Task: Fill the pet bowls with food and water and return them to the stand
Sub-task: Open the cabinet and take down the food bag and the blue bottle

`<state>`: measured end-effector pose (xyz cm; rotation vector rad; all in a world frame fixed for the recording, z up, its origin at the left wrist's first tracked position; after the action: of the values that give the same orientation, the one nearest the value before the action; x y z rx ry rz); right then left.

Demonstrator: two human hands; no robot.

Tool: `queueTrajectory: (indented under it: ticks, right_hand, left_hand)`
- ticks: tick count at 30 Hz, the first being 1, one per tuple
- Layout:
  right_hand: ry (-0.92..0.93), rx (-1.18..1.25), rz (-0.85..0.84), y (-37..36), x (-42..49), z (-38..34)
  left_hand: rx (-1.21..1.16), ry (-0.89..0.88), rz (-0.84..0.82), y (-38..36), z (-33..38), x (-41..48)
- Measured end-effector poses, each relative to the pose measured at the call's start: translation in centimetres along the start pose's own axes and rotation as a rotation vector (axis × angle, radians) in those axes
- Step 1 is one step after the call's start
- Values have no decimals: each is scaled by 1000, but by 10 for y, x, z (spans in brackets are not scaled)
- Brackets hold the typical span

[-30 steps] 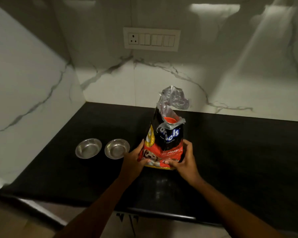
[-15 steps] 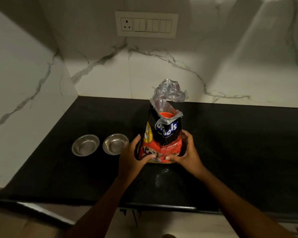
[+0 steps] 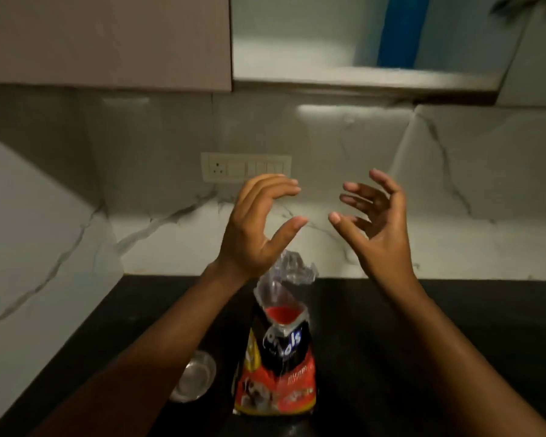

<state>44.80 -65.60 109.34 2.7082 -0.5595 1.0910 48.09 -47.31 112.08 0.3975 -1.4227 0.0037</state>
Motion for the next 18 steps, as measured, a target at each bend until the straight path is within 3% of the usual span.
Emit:
queueTrajectory:
  ticks: [4,10,18]
  right_hand:
    - [179,-31,45,7,68,-64]
    - [268,-114,175,39,160,-122]
    - [28,-332,61,78,301,-96]
  left_hand:
    - [-61,-153,76,-1,19,91]
    - [-117,-142,152,-16,26,213]
    - [-167,231,-160,-119,-21,328]
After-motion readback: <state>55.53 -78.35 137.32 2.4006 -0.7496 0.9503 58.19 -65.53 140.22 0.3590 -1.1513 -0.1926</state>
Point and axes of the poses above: each hand's wrist, its own x-axis towards the middle knuckle, its own y-axis out of the back of the hand, z = x × y, the point moved 10 cm from there along x, towards the middle knuckle, and after that the axes turned 4 degrees about x, right-handed, at the moved point
